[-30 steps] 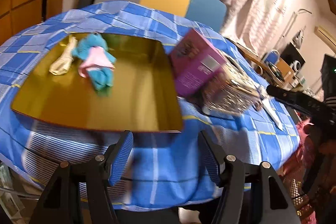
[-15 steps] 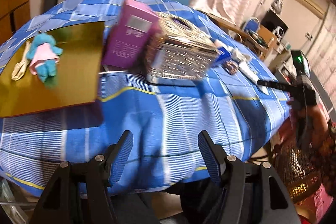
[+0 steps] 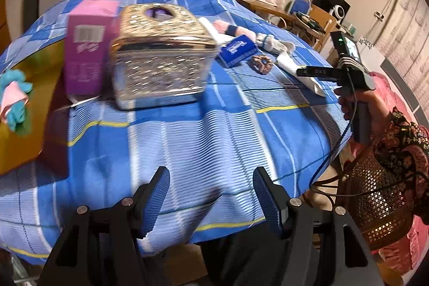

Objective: Organize soft objects
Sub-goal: 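Move the left tool to the brown scrunchie while the right tool reaches the white mesh cloth, then grasp the brown scrunchie with the left tool while the right tool grasps the white mesh cloth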

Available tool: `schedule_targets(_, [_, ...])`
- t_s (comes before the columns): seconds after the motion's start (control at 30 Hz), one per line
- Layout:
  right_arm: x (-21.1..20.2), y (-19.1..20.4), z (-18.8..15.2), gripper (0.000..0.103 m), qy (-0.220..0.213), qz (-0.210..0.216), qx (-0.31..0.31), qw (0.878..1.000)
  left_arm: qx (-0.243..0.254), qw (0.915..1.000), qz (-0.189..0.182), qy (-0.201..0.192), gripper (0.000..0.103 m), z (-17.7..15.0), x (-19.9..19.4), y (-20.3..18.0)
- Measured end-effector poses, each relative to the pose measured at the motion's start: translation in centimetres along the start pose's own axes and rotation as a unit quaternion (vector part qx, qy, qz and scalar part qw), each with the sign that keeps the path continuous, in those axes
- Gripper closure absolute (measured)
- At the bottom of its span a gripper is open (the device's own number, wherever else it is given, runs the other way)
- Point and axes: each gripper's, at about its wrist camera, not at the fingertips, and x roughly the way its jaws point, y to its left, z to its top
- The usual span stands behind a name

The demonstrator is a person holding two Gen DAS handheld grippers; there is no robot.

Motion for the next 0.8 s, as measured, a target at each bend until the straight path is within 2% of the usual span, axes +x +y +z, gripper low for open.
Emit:
schedule_targets(0.13, [1.7,-1.2,-0.4,0.02,0.025,0.028,0.038,0.999,0.008,0.9999,-0.01,0.004,0.038,1.8,1.3,-1.8])
schedule_targets(0.17, [1.6,-1.4,-0.2,0.025,0.019,0.029,0.043,0.998,0.009,0.9999,-0.013,0.004,0.038,2.3,1.7,-2.2])
schedule_targets(0.2, [1.5,-1.5,0.0,0.038,0.017,0.041,0.046,0.998,0.013,0.9998,-0.017,0.005,0.038,2.9,2.2,-2.9])
schedule_targets(0.27, [1.6,-1.5,0.3,0.049,0.021,0.058,0.05,0.997,0.022,0.9995,-0.022,0.008,0.038,3.9,3.2,-4.1])
schedule_targets(0.33, [1.6,-1.3,0.3,0.058,0.026,0.054,0.047,0.997,0.031,0.999,-0.029,0.009,0.038,4.9,4.2,-5.3])
schedule_targets(0.4, [1.7,-1.1,0.4,0.078,0.028,0.055,0.043,0.997,0.035,0.9987,-0.034,0.015,0.038,6.0,5.3,-6.4])
schedule_targets(0.47, [1.6,-1.0,0.6,0.089,0.031,0.068,0.049,0.996,0.032,0.9984,-0.042,0.019,0.038,7.1,6.4,-7.3])
schedule_targets(0.6, [0.5,-1.7,1.0,0.093,0.018,0.106,0.083,0.991,0.036,0.9981,-0.041,0.029,0.038,9.7,9.2,-9.2])
schedule_targets(0.73, [-1.7,-2.6,1.7,0.093,-0.02,0.135,0.114,0.984,0.045,0.9983,-0.01,0.036,0.038,12.4,12.7,-10.7])
schedule_targets(0.8, [-2.0,-3.1,1.8,0.094,-0.026,0.15,0.13,0.98,0.048,0.9979,-0.002,0.042,0.037,13.6,14.5,-11.1])
